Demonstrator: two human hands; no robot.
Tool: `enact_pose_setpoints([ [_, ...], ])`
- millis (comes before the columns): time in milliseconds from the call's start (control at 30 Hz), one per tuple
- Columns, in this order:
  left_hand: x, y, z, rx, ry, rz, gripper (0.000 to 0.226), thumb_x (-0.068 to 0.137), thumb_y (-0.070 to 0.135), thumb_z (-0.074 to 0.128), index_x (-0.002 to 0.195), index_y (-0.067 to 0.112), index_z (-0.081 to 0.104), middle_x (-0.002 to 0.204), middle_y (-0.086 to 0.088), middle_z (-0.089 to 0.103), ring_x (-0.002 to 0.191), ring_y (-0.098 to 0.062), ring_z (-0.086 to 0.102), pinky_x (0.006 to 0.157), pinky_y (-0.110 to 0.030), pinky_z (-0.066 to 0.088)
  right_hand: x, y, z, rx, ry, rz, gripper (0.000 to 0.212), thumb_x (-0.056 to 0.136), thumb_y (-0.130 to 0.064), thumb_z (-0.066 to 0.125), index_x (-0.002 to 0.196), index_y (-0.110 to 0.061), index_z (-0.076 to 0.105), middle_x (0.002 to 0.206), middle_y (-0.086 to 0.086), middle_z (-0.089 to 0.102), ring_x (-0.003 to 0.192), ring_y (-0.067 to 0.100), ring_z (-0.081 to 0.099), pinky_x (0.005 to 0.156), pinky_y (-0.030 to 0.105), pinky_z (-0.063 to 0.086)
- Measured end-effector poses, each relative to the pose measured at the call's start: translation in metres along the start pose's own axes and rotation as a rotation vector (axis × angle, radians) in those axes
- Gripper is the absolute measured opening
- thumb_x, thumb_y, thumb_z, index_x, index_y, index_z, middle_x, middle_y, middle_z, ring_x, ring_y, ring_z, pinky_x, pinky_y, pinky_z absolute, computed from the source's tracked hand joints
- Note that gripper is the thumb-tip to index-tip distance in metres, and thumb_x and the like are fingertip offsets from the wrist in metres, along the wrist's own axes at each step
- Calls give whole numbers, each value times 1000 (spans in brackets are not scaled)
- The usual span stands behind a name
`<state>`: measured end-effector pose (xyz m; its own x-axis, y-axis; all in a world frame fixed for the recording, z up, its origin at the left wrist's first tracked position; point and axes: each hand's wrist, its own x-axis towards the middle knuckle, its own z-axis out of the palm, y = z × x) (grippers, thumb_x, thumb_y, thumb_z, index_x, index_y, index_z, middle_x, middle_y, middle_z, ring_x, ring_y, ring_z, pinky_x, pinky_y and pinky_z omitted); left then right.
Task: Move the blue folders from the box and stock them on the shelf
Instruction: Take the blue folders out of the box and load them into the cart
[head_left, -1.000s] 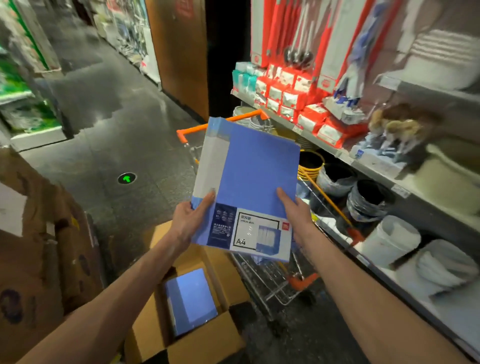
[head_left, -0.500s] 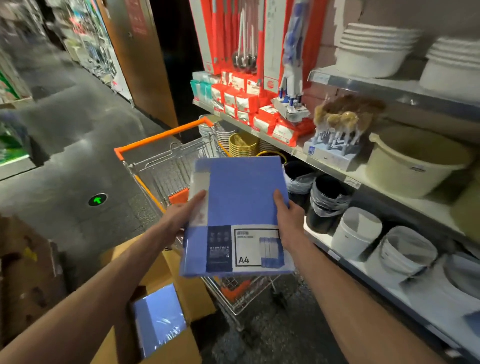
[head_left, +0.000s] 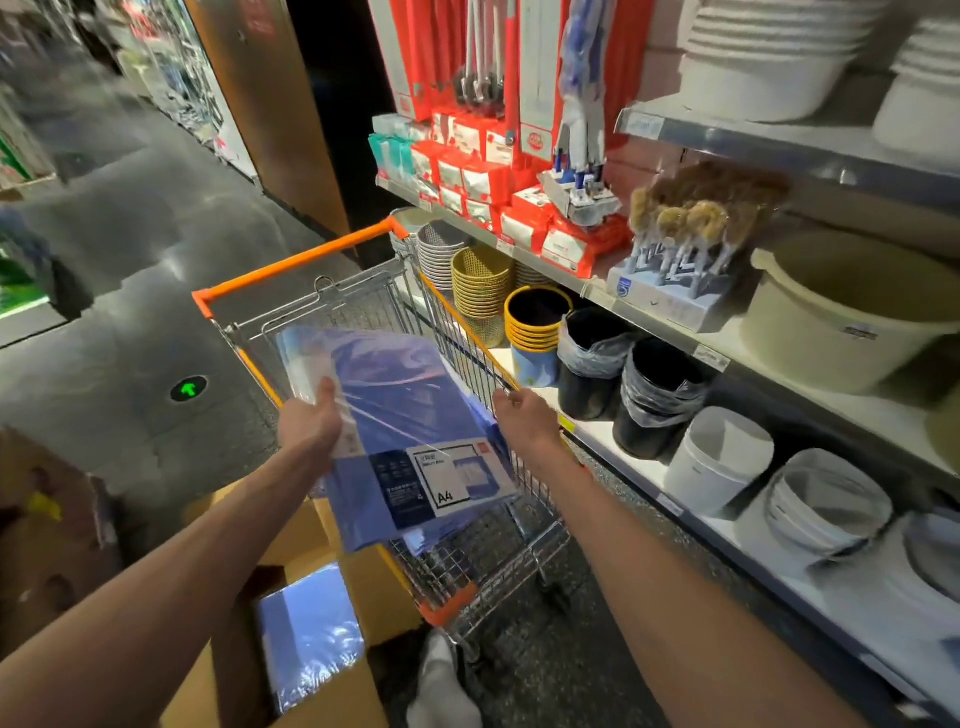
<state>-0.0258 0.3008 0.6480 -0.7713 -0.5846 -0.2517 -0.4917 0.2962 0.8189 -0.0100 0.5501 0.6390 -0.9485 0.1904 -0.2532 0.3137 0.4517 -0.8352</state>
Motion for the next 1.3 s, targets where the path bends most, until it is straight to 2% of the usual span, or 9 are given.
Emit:
enact_pose_setpoints([
  [100,35,-2,19,-20,8,-44,75,101,55,47,129,-15,52,130,-30,59,118,-46,59,93,-41,49,24,5,2,-28,-28,38,51,102,-46,44,127,-4,60,128,15,61,110,32,55,89,35,41],
  [233,88,6,62,-13,-69,-88,74,104,53,38,133,-13,51,134,-31,57,120,-44,58,99,-42,47,64,5,6,-80,-20,103,43,102,-43,43,99,-5,62,103,13,64,94,30,56,77,36,39],
  [400,143,27,127,60,-174,-71,65,108,44,36,131,-16,50,129,-30,58,107,-41,61,71,-23,49,119,-5,18,-161,7,193,39,103,-35,42,79,-8,57,93,14,60,89,30,53,72,36,34],
  [567,202,23,188,102,-289,-123,61,106,43,35,134,-9,49,131,-28,59,116,-42,61,93,-43,53,169,-4,37,-178,10,254,33,103,-34,42,79,-14,51,86,9,56,83,24,51,72,34,37],
  [700,219,29,224,129,-349,-132,53,107,35,34,140,-6,45,136,-26,55,120,-40,59,92,-39,52,196,-5,45,-210,-17,300,36,103,-34,43,74,-15,52,72,2,53,78,23,51,68,33,35],
  [833,236,29,253,194,-367,-115,59,107,39,40,135,-12,39,129,-30,57,113,-44,61,78,-46,53,220,-3,52,-247,-47,315,33,103,-41,41,99,-15,62,99,7,62,96,25,57,78,33,39],
  [933,248,24,269,219,-527,-65,45,103,39,46,107,-5,56,100,-23,69,75,-36,72,46,-33,51,232,-3,55,-257,-72,321,40,104,-40,42,118,-10,64,115,11,65,106,28,59,86,35,43],
  [1100,253,23,268,478,-594,152,45,97,29,45,59,9,59,58,-10,70,65,-28,73,73,-43,62,232,-11,57,-224,-119,285,40,105,-39,39,118,-8,63,106,7,63,97,25,58,82,34,44],
  [1300,216,20,234,307,-662,212,22,101,29,50,107,8,54,91,-12,72,71,-26,74,74,-43,58,204,-15,57,-231,-142,225,32,103,-34,41,95,-9,58,90,5,59,76,18,51,64,30,39],
])
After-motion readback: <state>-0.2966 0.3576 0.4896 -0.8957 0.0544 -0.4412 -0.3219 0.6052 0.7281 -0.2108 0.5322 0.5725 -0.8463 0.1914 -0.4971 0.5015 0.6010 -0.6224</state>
